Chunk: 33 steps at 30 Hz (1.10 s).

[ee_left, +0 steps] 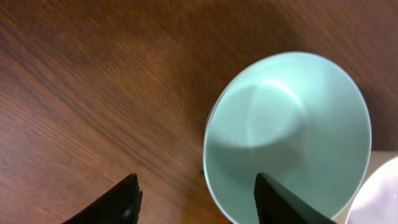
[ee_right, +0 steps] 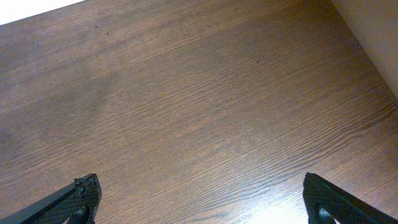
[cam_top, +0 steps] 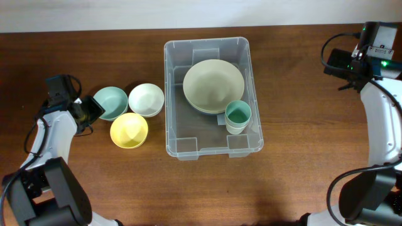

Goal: Pack container
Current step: 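Lower the left gripper onto the mint bowl rim and close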

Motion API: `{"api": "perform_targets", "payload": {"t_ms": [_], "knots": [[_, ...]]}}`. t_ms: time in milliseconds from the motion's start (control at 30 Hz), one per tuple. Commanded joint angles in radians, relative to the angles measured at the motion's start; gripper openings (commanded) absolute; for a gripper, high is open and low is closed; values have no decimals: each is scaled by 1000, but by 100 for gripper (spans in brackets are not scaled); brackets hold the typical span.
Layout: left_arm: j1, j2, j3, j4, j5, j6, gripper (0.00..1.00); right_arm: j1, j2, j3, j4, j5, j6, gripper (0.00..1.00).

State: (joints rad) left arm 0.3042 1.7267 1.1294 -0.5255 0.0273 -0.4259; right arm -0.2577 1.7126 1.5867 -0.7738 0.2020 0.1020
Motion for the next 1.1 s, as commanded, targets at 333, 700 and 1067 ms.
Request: {"api": "perform_targets", "payload": {"t_ms": [333,700,1067], "knots": [[0,105,-39,145,11,-60,71,-5,-9,10,3,16,7,99],[0,139,-39,174,-1,-59,70,-5,-9,10,3,16,7,99],[0,185,-39,189,-3,-51,51,-5,-9,10,3,16,7,99]]}}
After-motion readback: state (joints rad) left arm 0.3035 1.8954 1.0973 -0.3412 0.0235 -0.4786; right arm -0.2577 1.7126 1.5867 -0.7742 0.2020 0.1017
